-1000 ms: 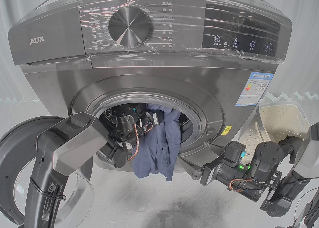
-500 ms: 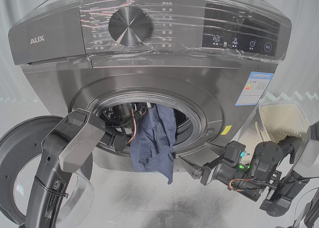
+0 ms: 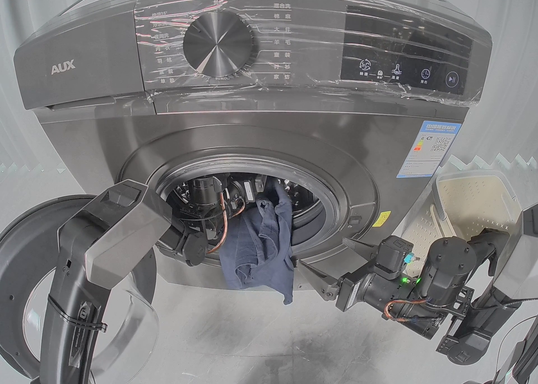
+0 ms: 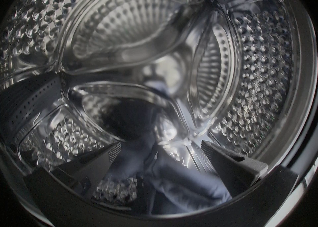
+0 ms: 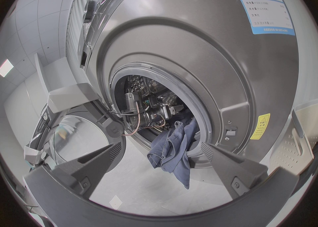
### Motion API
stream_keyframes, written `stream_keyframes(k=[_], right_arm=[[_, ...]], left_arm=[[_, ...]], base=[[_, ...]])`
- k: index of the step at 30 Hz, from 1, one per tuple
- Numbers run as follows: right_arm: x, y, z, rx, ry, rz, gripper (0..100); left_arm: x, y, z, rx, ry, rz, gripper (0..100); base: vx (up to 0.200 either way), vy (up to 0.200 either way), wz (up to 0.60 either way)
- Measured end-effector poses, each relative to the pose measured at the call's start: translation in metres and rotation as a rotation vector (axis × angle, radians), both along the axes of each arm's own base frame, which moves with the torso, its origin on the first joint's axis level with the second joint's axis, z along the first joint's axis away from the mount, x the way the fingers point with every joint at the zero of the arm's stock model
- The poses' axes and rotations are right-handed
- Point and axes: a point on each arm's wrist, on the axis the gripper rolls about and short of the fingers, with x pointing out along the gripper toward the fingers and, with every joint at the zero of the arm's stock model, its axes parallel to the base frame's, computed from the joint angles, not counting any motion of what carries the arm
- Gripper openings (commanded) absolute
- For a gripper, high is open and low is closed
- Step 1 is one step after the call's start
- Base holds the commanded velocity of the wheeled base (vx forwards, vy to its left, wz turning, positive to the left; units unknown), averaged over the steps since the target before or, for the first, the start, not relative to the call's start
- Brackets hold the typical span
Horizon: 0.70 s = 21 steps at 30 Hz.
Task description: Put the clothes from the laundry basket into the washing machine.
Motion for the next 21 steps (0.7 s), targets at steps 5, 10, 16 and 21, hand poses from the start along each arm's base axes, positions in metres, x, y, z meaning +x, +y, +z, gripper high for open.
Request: stream_keyframes(k=[5,10,16,21], right_arm=[[0.0,0.0,0.0,0.0,0.0,0.002,100],[0.0,0.001,0.0,0.0,-0.001,0.003,100],[-0.001,0.001,0.0,0.001,-0.001,0.006,100],[-0.001,0.003,0.001,0.004,-0.004,0.008,100]], left_arm=[[-0.027,-0.005,-0.007,0.053,0.124,-0.098,100],[-0.053,-0.009,-0.015,0.131,0.221,-0.174,100],[-0.073,-0.011,-0.025,0.191,0.285,-0.231,100],[-0.079,-0.012,-0.031,0.208,0.312,-0.246,100]], base=[[0.0,0.0,0.0],[0.0,0.0,0.0],[0.0,0.0,0.0],[0.0,0.0,0.0]])
